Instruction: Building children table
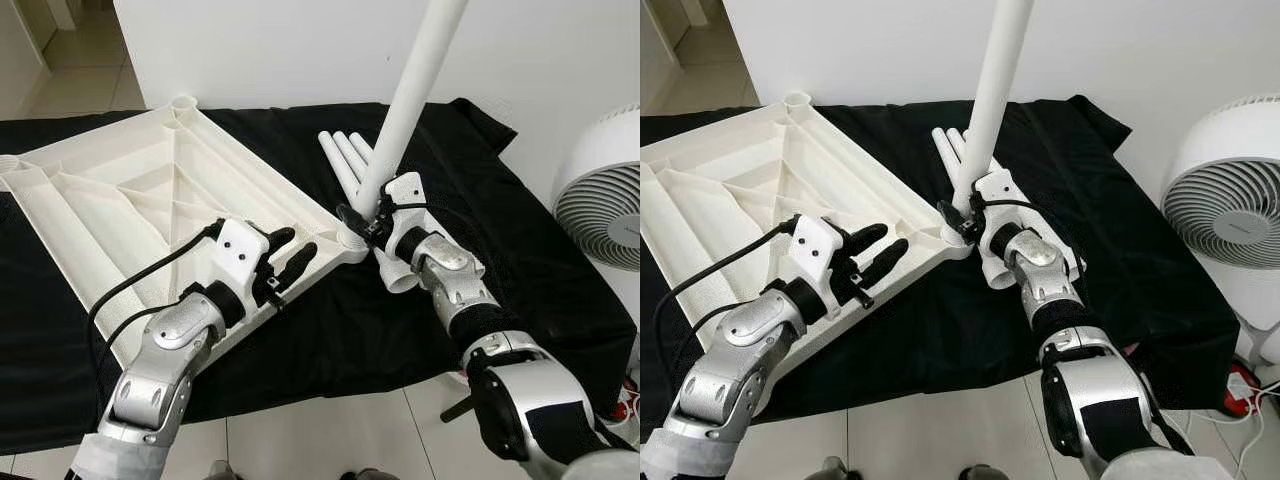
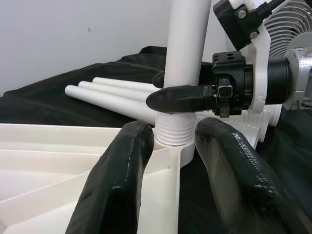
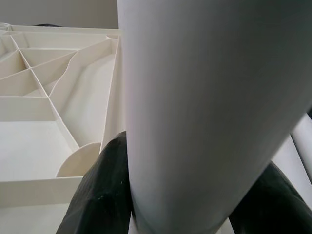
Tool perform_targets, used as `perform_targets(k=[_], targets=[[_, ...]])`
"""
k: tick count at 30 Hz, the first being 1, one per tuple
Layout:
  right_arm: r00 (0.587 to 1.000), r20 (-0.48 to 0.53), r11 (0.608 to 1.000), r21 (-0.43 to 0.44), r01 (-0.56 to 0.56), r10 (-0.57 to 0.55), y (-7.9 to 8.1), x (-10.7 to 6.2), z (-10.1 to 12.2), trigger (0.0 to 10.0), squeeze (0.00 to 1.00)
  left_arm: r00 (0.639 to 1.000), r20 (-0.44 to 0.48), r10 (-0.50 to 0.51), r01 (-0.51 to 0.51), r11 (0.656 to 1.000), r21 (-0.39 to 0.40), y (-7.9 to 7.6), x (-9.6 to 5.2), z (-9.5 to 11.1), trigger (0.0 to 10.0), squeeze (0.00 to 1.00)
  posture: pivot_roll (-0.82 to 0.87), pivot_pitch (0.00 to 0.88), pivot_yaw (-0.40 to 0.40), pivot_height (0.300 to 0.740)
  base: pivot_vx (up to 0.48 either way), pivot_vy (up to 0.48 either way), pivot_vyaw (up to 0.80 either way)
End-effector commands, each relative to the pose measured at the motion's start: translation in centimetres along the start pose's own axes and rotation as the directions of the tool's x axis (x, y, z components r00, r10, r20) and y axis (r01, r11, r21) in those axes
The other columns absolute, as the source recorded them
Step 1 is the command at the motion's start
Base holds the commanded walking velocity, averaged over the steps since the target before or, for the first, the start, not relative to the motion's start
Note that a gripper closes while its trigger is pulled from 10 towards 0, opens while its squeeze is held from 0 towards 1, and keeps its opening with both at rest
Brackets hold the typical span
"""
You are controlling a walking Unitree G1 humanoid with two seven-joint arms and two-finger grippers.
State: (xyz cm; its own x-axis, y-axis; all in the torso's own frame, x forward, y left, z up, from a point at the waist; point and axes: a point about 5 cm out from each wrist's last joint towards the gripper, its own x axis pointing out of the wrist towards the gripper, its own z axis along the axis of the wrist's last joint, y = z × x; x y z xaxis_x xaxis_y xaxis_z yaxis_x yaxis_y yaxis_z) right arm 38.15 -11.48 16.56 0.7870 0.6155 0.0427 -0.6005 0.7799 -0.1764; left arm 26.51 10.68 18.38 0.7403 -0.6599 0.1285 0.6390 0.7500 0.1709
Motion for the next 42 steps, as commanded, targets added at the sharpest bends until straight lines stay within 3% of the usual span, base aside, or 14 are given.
perform_targets(k=[1,5,6,7,8,19,23,27,34,42], targets=[[0.999,-0.05,1.0,-0.027,-0.012,0.01,-0.3,0.0,-0.2,0.0,0.0,1.0,0.007,0.019,-0.019,1.0,0.002,0.3,0.0,0.0,10.0,0.0,-0.01,0.037,-0.008,0.74,0.0,0.0,0.0],[0.998,-0.057,0.999,-0.036,-0.009,0.007,-0.4,0.0,-0.2,0.0,0.0,1.0,0.007,0.02,-0.02,1.0,0.002,0.3,0.0,0.0,10.0,0.0,-0.01,0.037,-0.008,0.74,0.0,0.0,0.0],[0.998,-0.068,0.999,-0.037,-0.011,0.009,-0.5,0.0,-0.2,3.5,0.0,1.0,0.007,0.022,-0.022,1.0,0.002,0.3,0.0,0.0,10.0,0.0,-0.01,0.04,-0.008,0.74,0.0,0.0,0.0],[0.998,-0.068,0.999,-0.037,-0.011,0.009,-0.5,0.0,-0.2,3.5,0.0,1.0,0.007,0.022,-0.022,1.0,0.002,0.3,0.0,0.0,10.0,0.0,-0.01,0.04,-0.008,0.74,0.0,0.0,0.0],[0.997,-0.078,0.999,-0.041,-0.004,0.001,-0.6,0.0,-0.3,10.0,0.0,1.0,0.007,0.024,-0.024,1.0,0.002,0.3,0.0,0.0,10.0,0.0,-0.01,0.042,-0.01,0.74,0.0,0.0,0.0],[0.99,-0.127,0.998,0.023,0.059,-0.056,-0.3,0.2,-1.5,10.0,0.0,1.0,0.008,0.019,-0.019,1.0,-0.002,0.1,0.0,0.0,10.0,0.0,-0.01,0.049,-0.011,0.74,0.0,0.0,0.0],[0.999,-0.038,0.996,0.084,-0.033,0.037,0.6,-0.1,-1.5,10.0,0.0,1.0,0.009,0.016,-0.016,1.0,-0.001,0.0,0.1,0.0,10.0,0.0,-0.01,0.059,-0.01,0.74,0.0,0.0,0.0],[1.0,-0.026,1.0,0.02,0.0,0.0,0.5,-0.2,-1.3,10.0,0.0,1.0,0.009,0.017,-0.017,1.0,-0.002,-0.1,0.1,0.0,10.0,0.0,-0.01,0.059,-0.01,0.74,0.0,0.0,0.0],[1.0,0.011,0.998,0.062,-0.029,0.029,0.8,-0.5,-1.6,10.0,0.0,1.0,0.009,0.017,-0.017,1.0,-0.005,-0.1,0.0,0.0,10.0,0.0,-0.01,0.066,-0.01,0.74,0.0,0.0,0.0],[0.99,-0.136,0.997,0.077,0.03,-0.019,0.6,-0.4,-2.9,10.0,0.0,1.0,0.006,0.014,-0.014,1.0,-0.008,-0.2,-0.1,0.0,10.0,0.0,-0.02,0.076,-0.004,0.74,0.0,0.0,0.0]])
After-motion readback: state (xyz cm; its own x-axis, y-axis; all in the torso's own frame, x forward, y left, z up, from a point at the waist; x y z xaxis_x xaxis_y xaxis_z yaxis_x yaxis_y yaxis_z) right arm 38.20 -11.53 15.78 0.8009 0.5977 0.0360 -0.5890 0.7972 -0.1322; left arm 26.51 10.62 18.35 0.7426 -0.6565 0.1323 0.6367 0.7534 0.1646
